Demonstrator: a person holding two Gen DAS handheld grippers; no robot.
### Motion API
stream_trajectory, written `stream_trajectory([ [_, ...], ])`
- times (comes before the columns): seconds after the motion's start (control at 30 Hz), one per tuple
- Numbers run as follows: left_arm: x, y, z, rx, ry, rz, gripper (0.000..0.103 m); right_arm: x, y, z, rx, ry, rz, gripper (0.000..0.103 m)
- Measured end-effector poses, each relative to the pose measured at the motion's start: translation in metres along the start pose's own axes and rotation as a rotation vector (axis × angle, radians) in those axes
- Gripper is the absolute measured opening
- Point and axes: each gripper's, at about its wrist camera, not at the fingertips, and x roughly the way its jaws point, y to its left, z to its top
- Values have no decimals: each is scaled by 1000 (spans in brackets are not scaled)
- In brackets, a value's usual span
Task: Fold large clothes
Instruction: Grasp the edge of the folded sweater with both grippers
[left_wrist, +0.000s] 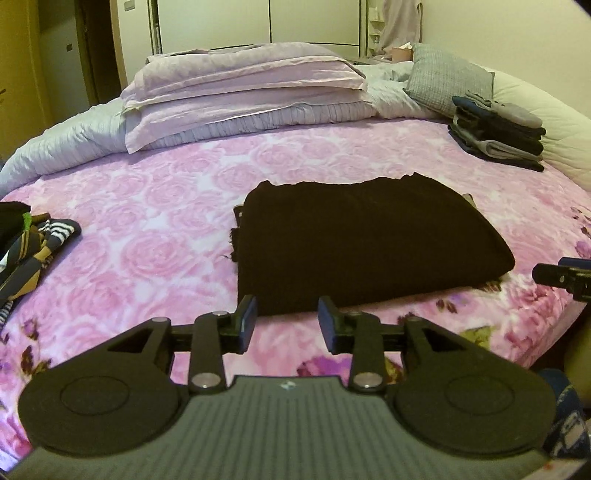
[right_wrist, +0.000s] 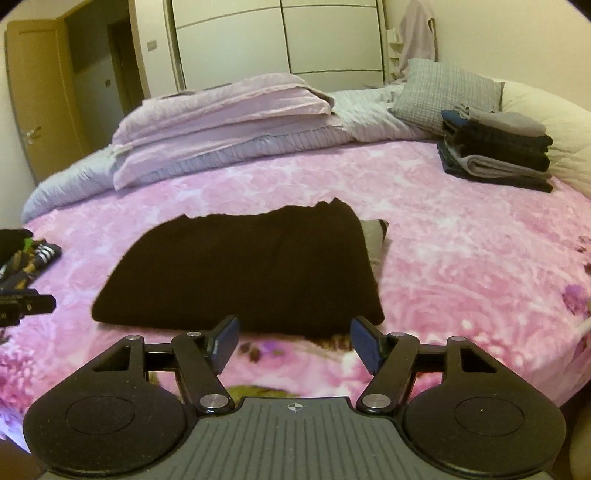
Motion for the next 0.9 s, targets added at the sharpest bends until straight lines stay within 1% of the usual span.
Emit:
stream_trajectory([
  [0.07, 3, 3, -3, -20, 8, -11, 35, -1, -4, -3, 42, 5, 8, 64],
  [0.13, 12, 12, -8, -69, 21, -48, 38, 7, -16, -7, 139, 24, 32, 64],
  [0.2, 32, 28, -15, -183, 58, -117, 39, 19, -33, -13, 280, 45, 83, 64],
  [0.23, 41, 37, -19, -243, 75, -149, 41, 26, -43, -18, 368, 51, 114, 64],
  [0.27, 56, 48, -24, -335, 102, -185, 43, 35, -55, -24, 464, 55, 145, 64],
  [0.33, 81, 67, -32, -489, 134, -217, 43, 52, -74, -33, 626, 56, 188, 64],
  [0.37, 92, 75, -35, -551, 140, -234, 44, 62, -81, -35, 692, 55, 206, 64],
  [0.4, 106, 83, -38, -627, 153, -253, 45, 71, -86, -36, 736, 52, 215, 64],
  [0.47, 131, 94, -42, -739, 176, -285, 46, 90, -95, -37, 817, 44, 212, 64],
  [0.5, 142, 97, -43, -781, 191, -285, 46, 101, -99, -36, 859, 44, 200, 64],
  [0.53, 151, 99, -42, -814, 187, -290, 46, 109, -101, -36, 890, 45, 190, 64],
  [0.57, 157, 101, -41, -840, 166, -297, 46, 117, -105, -36, 924, 28, 190, 64],
  [0.6, 162, 102, -39, -849, 156, -296, 43, 123, -107, -34, 945, 9, 188, 64],
  [0.63, 166, 103, -35, -847, 149, -291, 37, 128, -107, -32, 952, -5, 177, 60],
  [0.67, 168, 103, -32, -841, 143, -279, 15, 132, -107, -29, 946, -13, 165, 33],
  [0.7, 171, 103, -30, -830, 138, -266, 7, 137, -107, -27, 941, -1, 151, 8],
  [0.73, 172, 104, -29, -821, 138, -265, 7, 140, -109, -28, 960, 14, 140, 5],
  [0.77, 169, 104, -27, -813, 130, -259, 6, 136, -112, -31, 987, 1, 145, 4],
  [0.83, 155, 99, -22, -737, 89, -240, 6, 123, -114, -29, 959, -14, 132, 3],
  [0.9, 147, 92, -19, -656, 68, -228, 6, 118, -117, -27, 934, 9, 145, 3],
])
